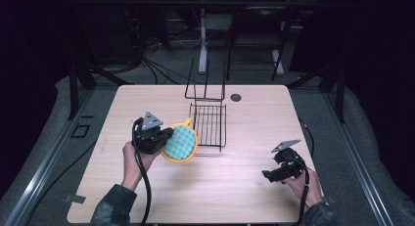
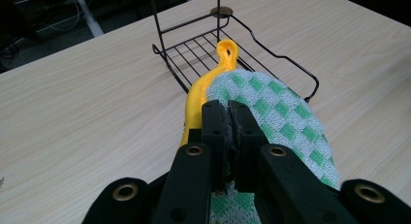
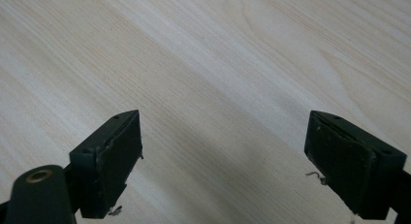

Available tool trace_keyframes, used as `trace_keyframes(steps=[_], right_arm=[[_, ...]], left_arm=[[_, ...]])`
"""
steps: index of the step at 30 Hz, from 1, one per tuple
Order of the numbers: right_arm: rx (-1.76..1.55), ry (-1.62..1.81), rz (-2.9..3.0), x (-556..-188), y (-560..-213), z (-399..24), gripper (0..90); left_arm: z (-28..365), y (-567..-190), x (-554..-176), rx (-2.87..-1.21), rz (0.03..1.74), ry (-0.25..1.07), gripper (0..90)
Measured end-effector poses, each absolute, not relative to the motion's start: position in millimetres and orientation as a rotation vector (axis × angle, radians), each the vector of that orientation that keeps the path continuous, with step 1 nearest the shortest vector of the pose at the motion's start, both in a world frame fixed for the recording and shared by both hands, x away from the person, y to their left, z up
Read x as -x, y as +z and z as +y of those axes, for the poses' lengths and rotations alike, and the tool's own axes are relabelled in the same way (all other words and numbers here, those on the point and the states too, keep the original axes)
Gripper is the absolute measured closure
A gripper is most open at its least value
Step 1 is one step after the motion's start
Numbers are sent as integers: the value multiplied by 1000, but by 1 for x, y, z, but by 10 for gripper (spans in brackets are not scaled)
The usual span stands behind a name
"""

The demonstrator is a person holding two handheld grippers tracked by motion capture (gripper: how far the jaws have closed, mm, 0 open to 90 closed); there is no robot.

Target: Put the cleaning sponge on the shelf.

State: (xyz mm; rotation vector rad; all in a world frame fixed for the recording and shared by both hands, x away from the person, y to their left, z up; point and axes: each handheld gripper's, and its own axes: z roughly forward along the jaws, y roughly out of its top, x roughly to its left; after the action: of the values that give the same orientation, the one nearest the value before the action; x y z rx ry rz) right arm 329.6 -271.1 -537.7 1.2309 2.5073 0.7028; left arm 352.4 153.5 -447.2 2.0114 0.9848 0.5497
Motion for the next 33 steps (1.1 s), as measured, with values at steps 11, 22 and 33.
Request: trace_keyframes(steps=[11,22,33], right_arm=[[-1221,696,2510,-330,-539,-271,130],[-1220,695,2509,-328,-537,-271,134],[-1222,705,2501,-327,-536,-269,133]], left_arm=[[144,-445,-363,-2002,981,544,868],[127,-445,-373,-1995,969,547,867],[117,-445,-381,-1937,992,551,868]])
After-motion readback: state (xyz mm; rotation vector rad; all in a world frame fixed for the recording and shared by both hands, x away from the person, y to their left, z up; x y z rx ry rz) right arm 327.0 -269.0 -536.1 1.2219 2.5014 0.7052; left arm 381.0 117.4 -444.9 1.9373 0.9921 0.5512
